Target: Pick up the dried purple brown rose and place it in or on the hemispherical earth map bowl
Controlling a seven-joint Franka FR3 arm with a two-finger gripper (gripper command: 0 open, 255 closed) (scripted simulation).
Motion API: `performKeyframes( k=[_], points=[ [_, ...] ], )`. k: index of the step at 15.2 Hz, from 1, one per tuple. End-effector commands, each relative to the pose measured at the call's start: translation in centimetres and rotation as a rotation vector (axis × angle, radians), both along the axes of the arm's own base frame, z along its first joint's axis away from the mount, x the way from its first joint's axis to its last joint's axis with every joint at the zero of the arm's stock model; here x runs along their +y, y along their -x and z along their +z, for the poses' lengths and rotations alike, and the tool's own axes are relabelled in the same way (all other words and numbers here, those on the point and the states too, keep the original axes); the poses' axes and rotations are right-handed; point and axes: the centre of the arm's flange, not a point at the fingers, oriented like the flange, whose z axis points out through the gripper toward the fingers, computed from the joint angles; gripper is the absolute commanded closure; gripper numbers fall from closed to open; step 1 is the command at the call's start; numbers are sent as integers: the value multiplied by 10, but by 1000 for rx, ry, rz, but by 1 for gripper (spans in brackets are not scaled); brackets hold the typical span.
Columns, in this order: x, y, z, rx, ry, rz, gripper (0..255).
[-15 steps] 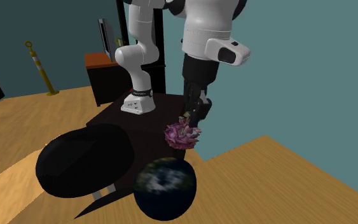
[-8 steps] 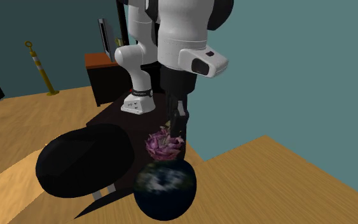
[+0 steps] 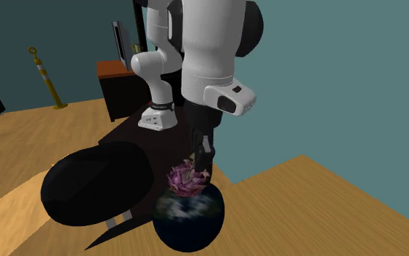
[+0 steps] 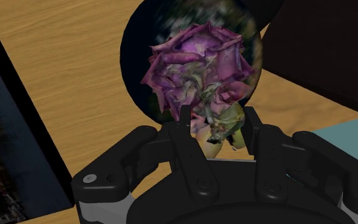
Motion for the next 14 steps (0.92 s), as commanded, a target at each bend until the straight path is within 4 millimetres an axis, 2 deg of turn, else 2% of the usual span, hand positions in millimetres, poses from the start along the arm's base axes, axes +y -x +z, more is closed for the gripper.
performKeyframes(
  k=[1, 8, 14],
  points=[
    [0, 0, -9, -1, 1, 0, 255],
    [0, 0, -48, -1, 1, 0, 255],
    [0, 0, -48, -1, 1, 0, 255]
  ],
)
